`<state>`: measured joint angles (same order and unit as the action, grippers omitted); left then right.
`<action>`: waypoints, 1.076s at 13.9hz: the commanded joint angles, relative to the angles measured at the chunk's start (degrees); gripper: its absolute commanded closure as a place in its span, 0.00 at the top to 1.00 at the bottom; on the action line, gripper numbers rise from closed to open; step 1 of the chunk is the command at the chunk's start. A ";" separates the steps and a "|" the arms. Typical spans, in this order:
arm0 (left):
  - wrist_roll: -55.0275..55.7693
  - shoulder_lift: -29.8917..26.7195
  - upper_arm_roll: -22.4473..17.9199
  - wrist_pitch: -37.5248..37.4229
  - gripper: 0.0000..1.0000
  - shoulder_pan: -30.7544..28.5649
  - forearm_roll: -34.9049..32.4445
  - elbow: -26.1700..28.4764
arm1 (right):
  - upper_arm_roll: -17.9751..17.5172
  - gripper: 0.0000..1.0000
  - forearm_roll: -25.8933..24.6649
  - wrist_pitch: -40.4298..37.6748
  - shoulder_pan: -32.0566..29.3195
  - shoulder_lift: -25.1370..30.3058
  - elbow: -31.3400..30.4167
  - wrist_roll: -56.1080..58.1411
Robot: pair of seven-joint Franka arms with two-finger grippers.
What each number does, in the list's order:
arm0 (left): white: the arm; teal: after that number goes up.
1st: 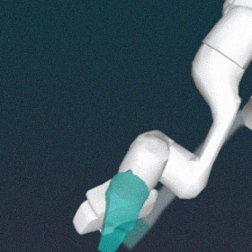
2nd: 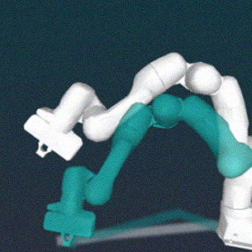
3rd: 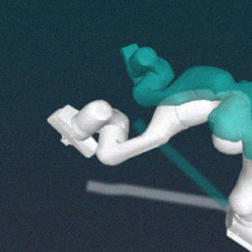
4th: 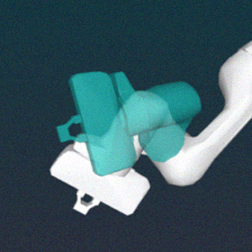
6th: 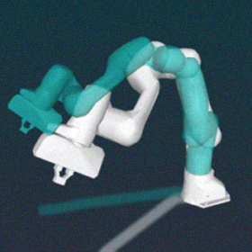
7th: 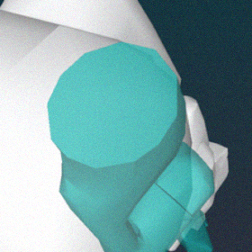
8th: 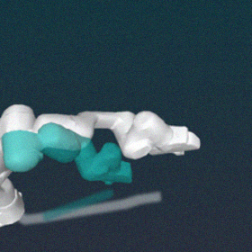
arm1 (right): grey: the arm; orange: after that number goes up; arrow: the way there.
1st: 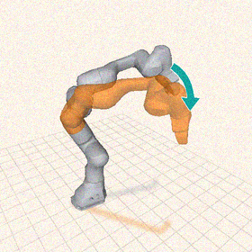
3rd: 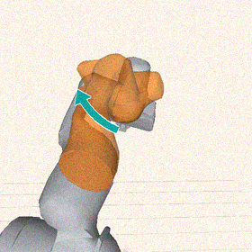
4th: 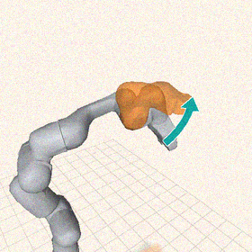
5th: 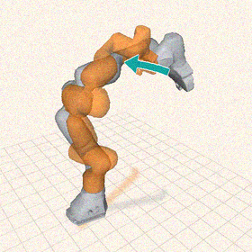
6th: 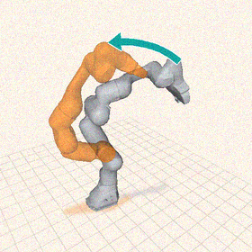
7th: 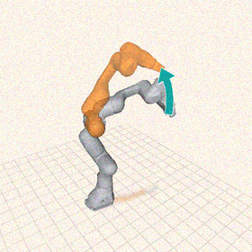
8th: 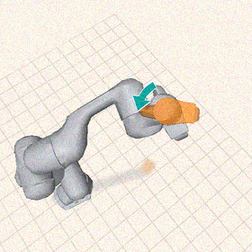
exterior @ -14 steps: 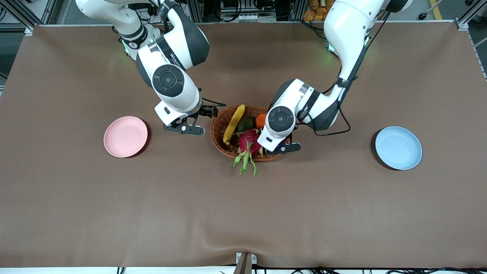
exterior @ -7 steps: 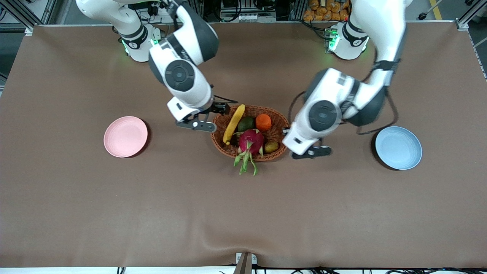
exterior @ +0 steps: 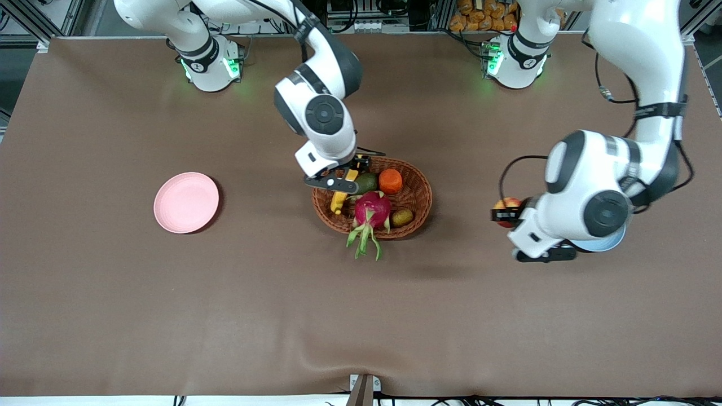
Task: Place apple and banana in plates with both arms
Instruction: 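Lift the apple with the left gripper toward the blue plate, then lower the apple onto the blue plate while the right gripper grasps the banana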
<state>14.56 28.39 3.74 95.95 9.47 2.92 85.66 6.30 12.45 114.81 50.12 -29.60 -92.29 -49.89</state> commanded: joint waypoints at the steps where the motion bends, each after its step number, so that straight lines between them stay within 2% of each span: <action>1: -3.56 -0.26 0.56 -2.78 0.23 -5.23 0.16 1.00 | 0.55 0.91 -0.06 0.94 2.08 -2.12 0.09 -0.92; 5: -8.40 2.10 0.30 -3.32 0.23 -11.22 -2.72 1.18 | 0.55 0.87 -0.06 2.08 3.23 -4.14 0.00 -0.92; 8: -9.72 4.30 0.39 -2.79 0.23 -12.10 -7.65 0.91 | 0.55 0.83 -0.33 2.08 3.58 -4.76 -0.17 -0.92; 12: -16.57 7.11 0.30 0.37 0.25 -14.65 -8.63 0.83 | 0.55 0.76 -0.33 2.34 3.76 -5.73 -0.08 -1.00; 15: -17.02 8.52 0.30 0.81 0.28 -15.44 -10.21 0.91 | 0.55 0.72 -0.33 2.78 4.19 -6.34 -0.08 -1.00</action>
<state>-1.32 36.23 3.57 96.76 -5.34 -5.57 87.21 6.33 12.36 116.68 53.17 -35.45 -92.37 -50.09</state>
